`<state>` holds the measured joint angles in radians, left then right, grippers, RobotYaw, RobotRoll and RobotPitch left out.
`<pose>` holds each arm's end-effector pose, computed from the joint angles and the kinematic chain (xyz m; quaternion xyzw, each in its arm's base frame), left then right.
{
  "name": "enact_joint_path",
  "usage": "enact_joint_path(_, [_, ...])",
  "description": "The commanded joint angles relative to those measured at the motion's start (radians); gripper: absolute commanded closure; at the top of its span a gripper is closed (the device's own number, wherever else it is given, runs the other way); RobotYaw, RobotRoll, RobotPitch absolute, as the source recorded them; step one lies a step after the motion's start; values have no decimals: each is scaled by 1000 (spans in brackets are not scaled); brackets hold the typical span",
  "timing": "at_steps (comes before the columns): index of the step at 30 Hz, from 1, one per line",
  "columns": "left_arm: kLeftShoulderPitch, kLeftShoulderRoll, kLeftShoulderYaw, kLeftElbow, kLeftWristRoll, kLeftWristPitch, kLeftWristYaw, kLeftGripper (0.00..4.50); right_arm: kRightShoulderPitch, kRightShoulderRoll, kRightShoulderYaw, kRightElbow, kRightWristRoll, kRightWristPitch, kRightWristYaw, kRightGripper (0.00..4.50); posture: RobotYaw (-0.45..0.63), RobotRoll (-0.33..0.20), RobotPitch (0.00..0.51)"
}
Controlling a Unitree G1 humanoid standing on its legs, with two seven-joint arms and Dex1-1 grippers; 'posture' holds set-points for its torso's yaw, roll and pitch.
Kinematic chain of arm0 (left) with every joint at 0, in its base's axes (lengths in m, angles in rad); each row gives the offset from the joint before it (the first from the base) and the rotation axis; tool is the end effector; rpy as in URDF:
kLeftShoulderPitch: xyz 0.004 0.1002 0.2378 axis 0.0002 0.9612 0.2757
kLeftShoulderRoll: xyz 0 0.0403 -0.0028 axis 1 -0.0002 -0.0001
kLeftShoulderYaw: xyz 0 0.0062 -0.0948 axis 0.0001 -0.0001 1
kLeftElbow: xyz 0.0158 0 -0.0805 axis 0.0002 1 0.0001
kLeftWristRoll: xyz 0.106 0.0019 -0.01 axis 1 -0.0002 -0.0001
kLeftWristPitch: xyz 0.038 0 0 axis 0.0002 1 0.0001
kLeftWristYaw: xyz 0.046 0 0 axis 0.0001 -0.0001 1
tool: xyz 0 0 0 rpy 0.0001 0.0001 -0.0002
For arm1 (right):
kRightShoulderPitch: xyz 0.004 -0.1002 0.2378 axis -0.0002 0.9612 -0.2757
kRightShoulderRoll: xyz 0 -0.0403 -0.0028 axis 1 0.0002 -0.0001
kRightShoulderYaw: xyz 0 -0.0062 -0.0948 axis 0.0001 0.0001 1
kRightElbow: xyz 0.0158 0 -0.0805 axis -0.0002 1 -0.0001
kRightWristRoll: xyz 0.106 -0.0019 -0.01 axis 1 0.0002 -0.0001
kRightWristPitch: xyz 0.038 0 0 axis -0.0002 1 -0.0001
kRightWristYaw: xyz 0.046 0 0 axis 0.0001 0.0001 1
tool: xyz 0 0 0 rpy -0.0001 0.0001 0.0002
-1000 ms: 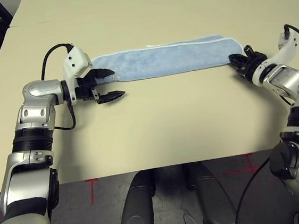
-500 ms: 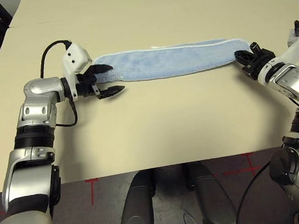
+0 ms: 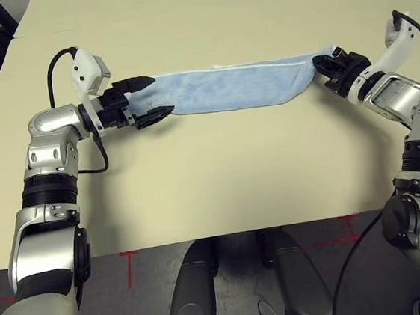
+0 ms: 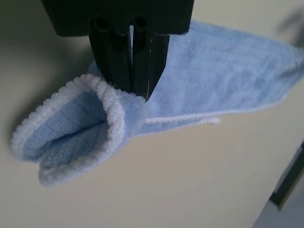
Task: Fold the towel and set it aside.
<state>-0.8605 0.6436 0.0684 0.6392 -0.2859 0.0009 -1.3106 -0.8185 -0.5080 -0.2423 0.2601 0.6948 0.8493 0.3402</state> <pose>0.3250 0.2728 0.2221 0.1763 -0.0549 -0.5079 0.8414 0.3104 -0.2322 0.2262 0.1618 0.0589 0.2234 0.9594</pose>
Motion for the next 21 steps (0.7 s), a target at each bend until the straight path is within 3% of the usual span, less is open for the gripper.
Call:
enact_joint_path(1, [14,-9,4,13,-9,-19,-17,0,9,-39,119,-28,-87,-73,163,4476,34,0,268])
enact_joint_path(8, [12,-10,0,22,2,-29,-5,0,-21,0,207,-30,-190,-122,222,4476,32,0,265])
enact_joint_path(21, [29,-10,-10,-34,0,4,3,0,-187,134,327,126,-340,-119,293,4476,64,0,262])
